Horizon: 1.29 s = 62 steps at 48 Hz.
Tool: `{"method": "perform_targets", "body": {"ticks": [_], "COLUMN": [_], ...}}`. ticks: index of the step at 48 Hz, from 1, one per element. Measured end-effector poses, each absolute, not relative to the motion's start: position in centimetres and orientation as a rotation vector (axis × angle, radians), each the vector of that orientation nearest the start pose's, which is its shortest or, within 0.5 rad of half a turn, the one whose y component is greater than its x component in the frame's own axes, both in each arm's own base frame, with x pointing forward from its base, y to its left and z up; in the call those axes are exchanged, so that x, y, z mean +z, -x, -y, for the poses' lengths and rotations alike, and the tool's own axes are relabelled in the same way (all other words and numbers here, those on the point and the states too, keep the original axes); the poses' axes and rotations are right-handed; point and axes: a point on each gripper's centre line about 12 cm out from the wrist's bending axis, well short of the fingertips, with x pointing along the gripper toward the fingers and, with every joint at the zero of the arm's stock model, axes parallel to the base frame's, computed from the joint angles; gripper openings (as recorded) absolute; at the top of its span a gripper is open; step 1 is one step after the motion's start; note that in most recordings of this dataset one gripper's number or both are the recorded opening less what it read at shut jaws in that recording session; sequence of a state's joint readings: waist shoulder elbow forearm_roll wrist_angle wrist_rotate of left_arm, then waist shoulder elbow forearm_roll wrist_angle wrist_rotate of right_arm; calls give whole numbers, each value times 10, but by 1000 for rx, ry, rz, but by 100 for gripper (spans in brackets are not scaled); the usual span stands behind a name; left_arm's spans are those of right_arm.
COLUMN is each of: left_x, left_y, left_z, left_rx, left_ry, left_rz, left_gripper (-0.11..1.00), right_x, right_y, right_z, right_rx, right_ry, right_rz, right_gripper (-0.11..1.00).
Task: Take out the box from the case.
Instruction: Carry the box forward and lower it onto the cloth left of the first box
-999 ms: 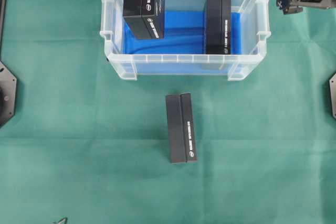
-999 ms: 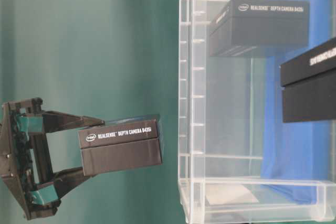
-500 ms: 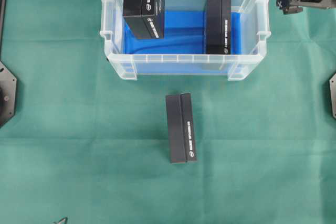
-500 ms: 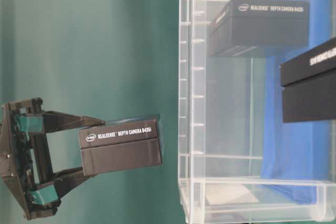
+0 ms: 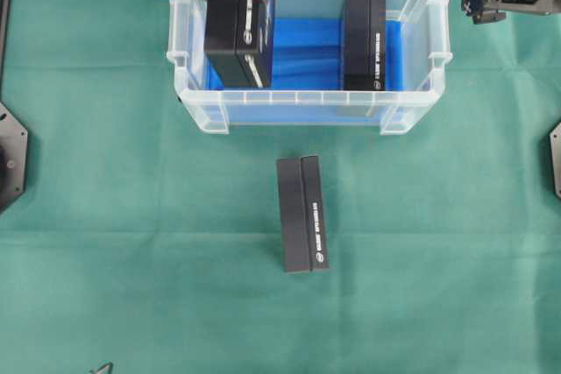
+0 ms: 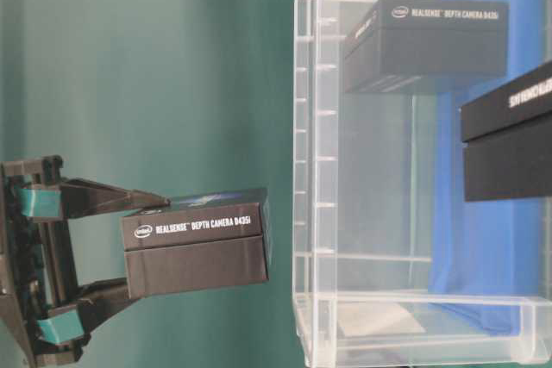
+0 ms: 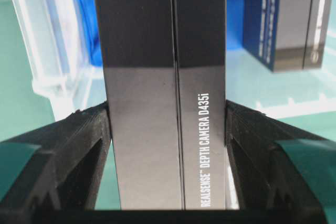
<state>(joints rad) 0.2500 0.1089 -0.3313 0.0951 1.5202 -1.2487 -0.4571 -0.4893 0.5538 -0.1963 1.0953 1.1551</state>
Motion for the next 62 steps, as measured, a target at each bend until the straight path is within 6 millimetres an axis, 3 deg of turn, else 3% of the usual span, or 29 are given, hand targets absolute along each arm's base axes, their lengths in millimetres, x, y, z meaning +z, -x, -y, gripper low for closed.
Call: {"method": "perform_targets", "body": {"ticks": [14,39,62], "left_x": [376,364,358], "left_y": [-405,-395,-387], "left_z": [-73,0,47], "left_rx": [1035,1055,1085], "left_ry": [1161,1210,1242], "left_rz": [-951,-991,-1010], "left_gripper": [62,62,62], "right_x": [293,294,294], "right_y": [-224,-226,-227], "right_z": [130,126,125], "right_rx": [-1124,-1109,-1104], "right_ry": [-1066,-1054,-1051], "right_rz": [-764,-770,-773], "right_gripper": [92,92,92]}}
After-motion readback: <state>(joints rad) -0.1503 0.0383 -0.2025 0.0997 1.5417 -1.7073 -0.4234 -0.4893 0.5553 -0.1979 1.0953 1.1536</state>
